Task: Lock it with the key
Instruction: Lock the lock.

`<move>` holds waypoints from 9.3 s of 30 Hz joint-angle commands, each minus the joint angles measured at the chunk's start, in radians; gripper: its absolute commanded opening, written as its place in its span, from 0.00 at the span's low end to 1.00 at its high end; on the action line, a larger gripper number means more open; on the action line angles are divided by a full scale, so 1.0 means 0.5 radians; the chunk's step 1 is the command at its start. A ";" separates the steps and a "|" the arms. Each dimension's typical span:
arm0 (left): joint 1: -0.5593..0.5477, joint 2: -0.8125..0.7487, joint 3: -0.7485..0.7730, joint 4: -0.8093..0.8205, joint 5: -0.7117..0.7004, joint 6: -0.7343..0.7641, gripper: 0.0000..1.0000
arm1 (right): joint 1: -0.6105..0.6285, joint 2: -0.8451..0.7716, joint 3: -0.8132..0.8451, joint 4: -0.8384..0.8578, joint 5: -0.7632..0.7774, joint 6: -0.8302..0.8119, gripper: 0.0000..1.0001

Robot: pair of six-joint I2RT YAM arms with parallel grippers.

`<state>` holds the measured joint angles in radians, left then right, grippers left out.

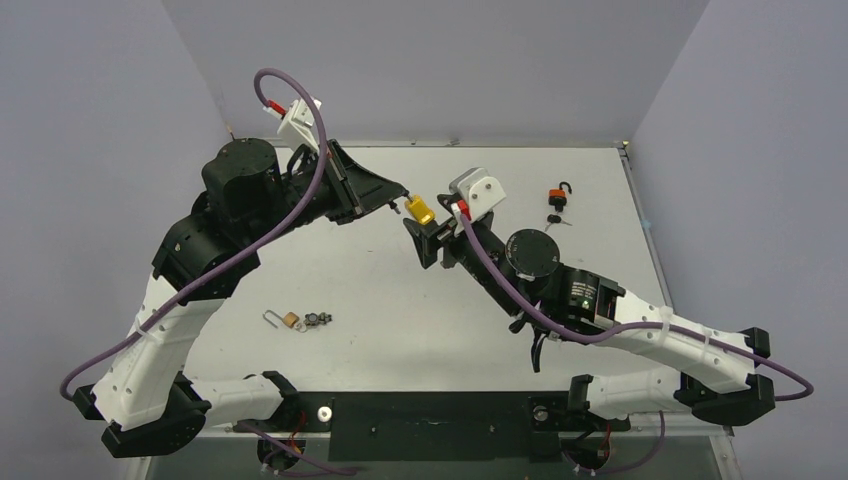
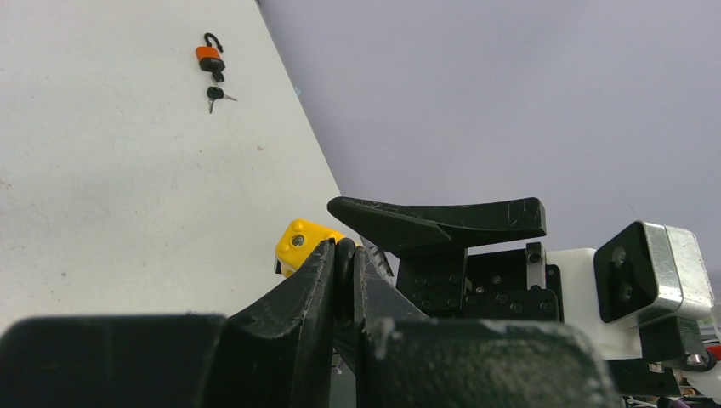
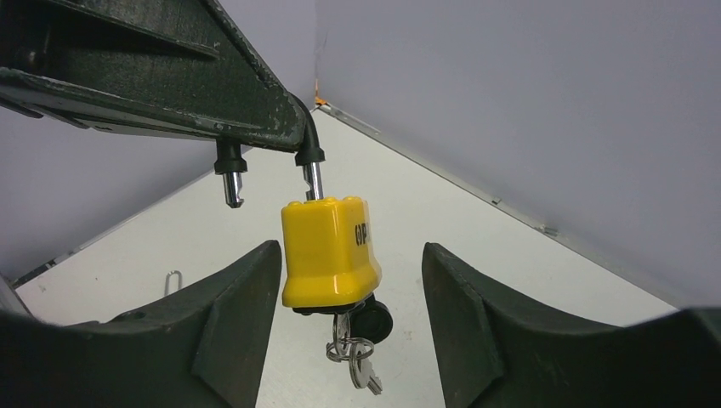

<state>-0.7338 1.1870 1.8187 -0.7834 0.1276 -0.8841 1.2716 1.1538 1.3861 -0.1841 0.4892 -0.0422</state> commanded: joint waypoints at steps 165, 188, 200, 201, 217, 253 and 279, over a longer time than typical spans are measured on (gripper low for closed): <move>-1.221 0.080 -0.651 0.715 -0.091 0.818 0.00 | -0.515 0.526 0.903 -0.445 -1.340 0.904 0.00; -1.263 0.253 -0.777 1.194 0.353 0.577 0.00 | -0.543 0.576 0.902 -0.333 -1.516 0.896 0.00; -1.249 0.249 -0.791 1.163 0.285 0.554 0.00 | -0.560 0.516 0.759 -0.357 -1.502 0.860 0.00; -1.234 0.232 -0.796 1.124 0.265 0.555 0.00 | -0.583 0.494 0.733 -0.335 -1.507 0.867 0.00; -0.886 -0.213 -0.929 0.818 0.182 0.709 0.24 | -0.919 -0.103 -0.074 0.079 -1.813 1.120 0.00; -0.554 -0.521 -1.194 1.147 0.233 0.422 0.37 | -1.101 -0.594 -0.532 0.669 -1.549 1.799 0.00; -0.245 -0.408 -1.228 1.807 0.430 -0.038 0.35 | -0.930 -0.607 -0.554 0.966 -1.218 1.778 0.00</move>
<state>-0.8742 0.9817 1.1995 0.0120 0.2981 -0.8570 0.7883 0.8513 1.0687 0.2016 -0.1673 0.8776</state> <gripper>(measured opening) 0.362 0.321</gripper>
